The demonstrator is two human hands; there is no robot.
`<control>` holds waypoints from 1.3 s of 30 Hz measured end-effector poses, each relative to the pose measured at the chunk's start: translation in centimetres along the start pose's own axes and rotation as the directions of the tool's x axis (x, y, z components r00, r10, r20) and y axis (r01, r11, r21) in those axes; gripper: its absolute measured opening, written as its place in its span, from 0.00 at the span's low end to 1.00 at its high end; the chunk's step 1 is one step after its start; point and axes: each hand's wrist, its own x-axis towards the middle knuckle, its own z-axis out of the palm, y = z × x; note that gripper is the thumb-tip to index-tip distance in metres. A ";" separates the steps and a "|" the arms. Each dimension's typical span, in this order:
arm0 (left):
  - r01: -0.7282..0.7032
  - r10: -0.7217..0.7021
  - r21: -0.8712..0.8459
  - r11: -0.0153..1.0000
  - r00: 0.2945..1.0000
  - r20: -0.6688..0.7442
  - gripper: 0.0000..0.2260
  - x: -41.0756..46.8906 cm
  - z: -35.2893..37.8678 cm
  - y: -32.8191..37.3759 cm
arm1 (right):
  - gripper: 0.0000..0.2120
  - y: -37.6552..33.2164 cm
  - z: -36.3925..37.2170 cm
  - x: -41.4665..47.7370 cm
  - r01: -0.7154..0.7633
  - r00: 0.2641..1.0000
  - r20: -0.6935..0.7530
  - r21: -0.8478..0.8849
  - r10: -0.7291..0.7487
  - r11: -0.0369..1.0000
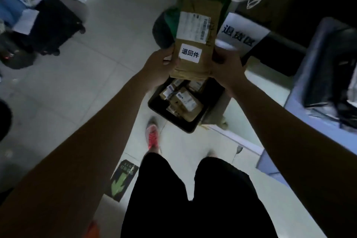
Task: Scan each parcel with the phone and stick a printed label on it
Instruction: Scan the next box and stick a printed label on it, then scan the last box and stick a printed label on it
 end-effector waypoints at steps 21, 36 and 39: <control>0.170 -0.239 0.254 0.952 0.933 0.270 0.18 25.2 5.8 -43.2 | 0.16 40.9 22.7 20.7 -0.406 0.896 -0.210 -0.026 0.392 0.913; 0.069 -0.190 0.397 0.915 0.943 0.273 0.19 26.3 7.1 -42.0 | 0.22 40.7 22.0 21.2 -0.499 0.845 -0.300 -0.139 0.444 0.856; -0.008 -0.101 0.446 0.895 0.971 0.219 0.19 24.6 5.4 -37.8 | 0.25 37.1 20.1 20.5 -0.501 0.846 -0.329 -0.222 0.419 0.837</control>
